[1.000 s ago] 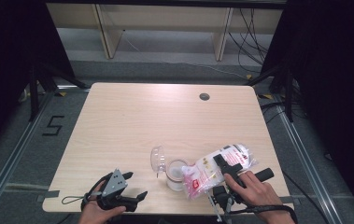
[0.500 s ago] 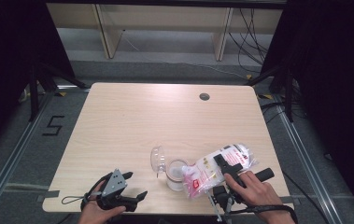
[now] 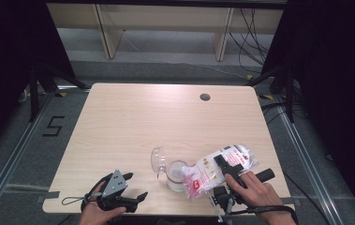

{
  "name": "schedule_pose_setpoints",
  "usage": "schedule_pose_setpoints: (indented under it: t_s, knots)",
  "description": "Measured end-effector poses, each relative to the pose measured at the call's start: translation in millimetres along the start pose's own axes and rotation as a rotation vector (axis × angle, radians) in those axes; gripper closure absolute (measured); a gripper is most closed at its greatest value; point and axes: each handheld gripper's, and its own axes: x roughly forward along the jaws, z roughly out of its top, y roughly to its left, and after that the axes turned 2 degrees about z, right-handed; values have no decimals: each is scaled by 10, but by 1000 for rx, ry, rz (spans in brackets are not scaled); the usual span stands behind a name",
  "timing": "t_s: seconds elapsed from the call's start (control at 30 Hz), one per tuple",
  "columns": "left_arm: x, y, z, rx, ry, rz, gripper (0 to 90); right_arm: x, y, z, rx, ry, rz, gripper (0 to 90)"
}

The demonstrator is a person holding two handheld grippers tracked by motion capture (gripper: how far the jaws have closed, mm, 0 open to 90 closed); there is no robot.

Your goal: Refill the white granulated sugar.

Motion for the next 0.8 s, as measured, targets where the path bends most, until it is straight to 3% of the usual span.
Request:
schedule_pose_setpoints:
  t_s: [0.1, 0.13, 0.23, 0.3, 0.47, 0.53, 0.67, 0.73, 0.77, 0.8]
  knots:
    - [-1, -4, 0, 3, 1, 2, 168, -1, -12, -4, -17, -5, 2, 553]
    - [10, -28, -3, -27, -23, -7, 168, -1, -10, -5, -17, -4, 4, 553]
    - [10, -27, -3, -26, -23, -7, 168, 6, -17, -1, -28, -8, -1, 553]
    - [-2, -3, -2, 1, -1, 2, 168, 4, -7, 1, -17, -2, 3, 553]
    - [5, -23, -3, -21, -20, -6, 168, 3, -7, 0, -18, -1, 5, 554]
    - [-2, -4, -1, 3, 0, 3, 168, 2, -11, -2, -18, 0, 7, 554]
    - [-2, -3, -2, 0, -2, 3, 168, 2, -11, -2, -22, 0, 4, 554]
    - [7, -24, -4, -27, -24, -7, 168, 1, -6, -2, -18, -6, -7, 554]
    - [-3, -3, -2, 1, -1, 3, 168, -5, -7, -4, -19, -7, -7, 554]
    - [-1, -3, -2, -1, -1, 1, 168, -3, -35, -2, -40, -19, -16, 555]
